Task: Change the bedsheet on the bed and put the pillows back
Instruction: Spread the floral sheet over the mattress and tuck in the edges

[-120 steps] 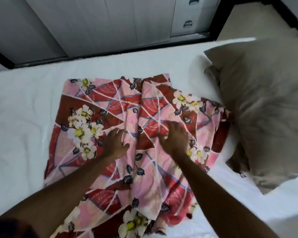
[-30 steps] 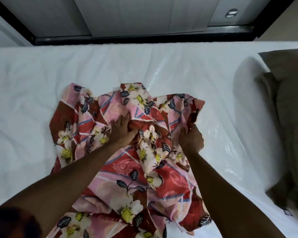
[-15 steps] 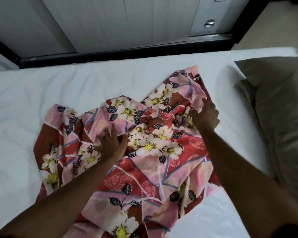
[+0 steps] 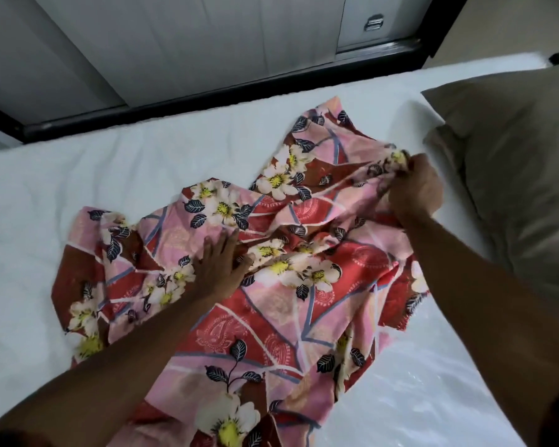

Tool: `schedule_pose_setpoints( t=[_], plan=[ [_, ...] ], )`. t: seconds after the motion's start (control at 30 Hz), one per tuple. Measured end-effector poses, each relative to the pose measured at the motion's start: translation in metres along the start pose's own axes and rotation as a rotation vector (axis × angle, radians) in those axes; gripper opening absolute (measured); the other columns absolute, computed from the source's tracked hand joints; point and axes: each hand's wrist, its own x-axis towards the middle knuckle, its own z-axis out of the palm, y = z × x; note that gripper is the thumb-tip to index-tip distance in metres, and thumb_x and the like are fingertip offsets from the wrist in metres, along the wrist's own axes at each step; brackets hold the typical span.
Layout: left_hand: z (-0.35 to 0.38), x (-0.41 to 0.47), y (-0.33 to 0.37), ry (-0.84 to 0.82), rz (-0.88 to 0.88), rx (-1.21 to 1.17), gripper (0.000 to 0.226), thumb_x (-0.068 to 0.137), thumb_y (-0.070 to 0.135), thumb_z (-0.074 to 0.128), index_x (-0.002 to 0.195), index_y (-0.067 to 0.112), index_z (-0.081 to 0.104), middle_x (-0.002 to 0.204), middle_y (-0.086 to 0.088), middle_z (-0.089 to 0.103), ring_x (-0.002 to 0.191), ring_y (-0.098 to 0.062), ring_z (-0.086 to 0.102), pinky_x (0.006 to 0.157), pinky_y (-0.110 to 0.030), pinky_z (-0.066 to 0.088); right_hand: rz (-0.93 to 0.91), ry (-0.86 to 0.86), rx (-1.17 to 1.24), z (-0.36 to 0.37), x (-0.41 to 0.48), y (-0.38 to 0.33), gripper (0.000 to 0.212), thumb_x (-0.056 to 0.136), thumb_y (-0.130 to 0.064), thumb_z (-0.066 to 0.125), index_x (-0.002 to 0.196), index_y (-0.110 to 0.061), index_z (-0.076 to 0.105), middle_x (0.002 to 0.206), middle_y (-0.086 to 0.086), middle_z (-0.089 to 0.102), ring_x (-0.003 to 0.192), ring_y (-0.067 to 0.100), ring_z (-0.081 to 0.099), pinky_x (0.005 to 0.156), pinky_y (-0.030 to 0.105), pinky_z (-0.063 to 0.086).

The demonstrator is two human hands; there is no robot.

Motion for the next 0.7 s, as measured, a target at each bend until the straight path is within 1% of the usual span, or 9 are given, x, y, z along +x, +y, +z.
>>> schedule_pose_setpoints(
  t=[0.1, 0.17, 0.23, 0.3, 0.37, 0.43, 0.53, 0.6, 0.7],
  plan=[
    [-0.001, -0.002, 0.005, 0.133, 0.038, 0.002, 0.086, 0.085, 0.081, 0.014, 0.157, 0.034, 0.015, 0.166, -0.003, 0.013, 0.152, -0.036, 0.008, 0.116, -0.068, 0.014, 0.037, -0.038, -0.036, 0.0, 0.009, 0.006, 0.058, 0.084, -0.017, 0.051, 0.14, -0.027, 0.044, 0.143, 0.012, 0.052, 0.129, 0.04, 0.049, 0.096, 0.052, 0.044],
    [-0.001, -0.005, 0.012, 0.201, 0.04, -0.021, 0.083, 0.088, 0.078, 0.019, 0.156, 0.03, 0.023, 0.165, -0.006, 0.021, 0.151, -0.035, 0.015, 0.116, -0.065, 0.018, -0.021, -0.108, -0.074, 0.005, -0.006, 0.014, 0.071, 0.081, -0.024, 0.06, 0.148, -0.025, 0.036, 0.154, 0.01, 0.039, 0.137, 0.039, 0.038, 0.101, 0.058, 0.042],
    [0.003, -0.011, 0.016, 0.243, 0.051, -0.009, 0.079, 0.09, 0.073, 0.027, 0.155, 0.028, 0.028, 0.163, -0.007, 0.025, 0.15, -0.034, 0.02, 0.116, -0.063, 0.021, -0.222, -0.159, -0.121, 0.017, -0.039, 0.018, 0.072, 0.083, -0.037, 0.065, 0.148, -0.025, 0.038, 0.152, 0.011, 0.041, 0.136, 0.039, 0.04, 0.101, 0.061, 0.044],
    [0.013, -0.022, 0.012, 0.243, 0.071, 0.008, 0.079, 0.09, 0.072, 0.032, 0.154, 0.028, 0.03, 0.161, -0.008, 0.029, 0.148, -0.035, 0.023, 0.115, -0.061, 0.024, -0.478, -0.261, -0.232, 0.035, -0.083, 0.023, 0.066, 0.089, -0.044, 0.062, 0.149, -0.03, 0.037, 0.155, 0.009, 0.037, 0.142, 0.04, 0.033, 0.106, 0.062, 0.04],
    [0.025, -0.035, 0.003, 0.19, 0.078, 0.051, 0.082, 0.087, 0.075, 0.033, 0.154, 0.027, 0.03, 0.16, -0.009, 0.03, 0.147, -0.037, 0.024, 0.115, -0.062, 0.023, -0.601, -0.401, -0.345, 0.05, -0.119, 0.036, 0.067, 0.091, -0.044, 0.06, 0.151, -0.036, 0.032, 0.157, 0.009, 0.032, 0.142, 0.042, 0.031, 0.108, 0.062, 0.036],
    [0.034, -0.046, -0.01, 0.124, 0.063, 0.113, 0.085, 0.085, 0.077, 0.034, 0.155, 0.029, 0.028, 0.163, -0.007, 0.026, 0.148, -0.037, 0.021, 0.115, -0.063, 0.02, -0.535, -0.442, -0.364, 0.054, -0.137, 0.05, 0.067, 0.089, -0.032, 0.061, 0.15, -0.038, 0.033, 0.148, 0.012, 0.04, 0.129, 0.042, 0.043, 0.104, 0.058, 0.04],
    [0.037, -0.058, -0.022, 0.113, 0.098, 0.147, 0.083, 0.084, 0.074, 0.037, 0.155, 0.03, 0.03, 0.162, -0.006, 0.027, 0.148, -0.036, 0.022, 0.115, -0.063, 0.022, -0.405, -0.424, -0.304, 0.042, -0.145, 0.061, 0.052, 0.092, -0.025, 0.061, 0.141, -0.027, 0.042, 0.127, 0.015, 0.05, 0.114, 0.041, 0.054, 0.087, 0.05, 0.048],
    [0.035, -0.063, -0.023, 0.112, 0.126, 0.161, 0.079, 0.084, 0.071, 0.04, 0.151, 0.029, 0.037, 0.158, -0.006, 0.035, 0.146, -0.034, 0.026, 0.114, -0.062, 0.024, -0.376, -0.458, -0.303, 0.029, -0.159, 0.067, 0.046, 0.096, -0.034, 0.058, 0.138, -0.023, 0.042, 0.124, 0.013, 0.053, 0.107, 0.041, 0.06, 0.077, 0.047, 0.05],
    [0.031, -0.072, -0.018, 0.136, 0.159, 0.165, 0.064, 0.086, 0.064, 0.044, 0.138, 0.028, 0.052, 0.145, -0.004, 0.05, 0.134, -0.031, 0.041, 0.107, -0.056, 0.035, -0.28, -0.569, -0.359, 0.004, -0.201, 0.082, 0.057, 0.095, -0.057, 0.055, 0.143, -0.027, 0.043, 0.127, 0.011, 0.061, 0.107, 0.039, 0.065, 0.08, 0.047, 0.054]
  ],
)
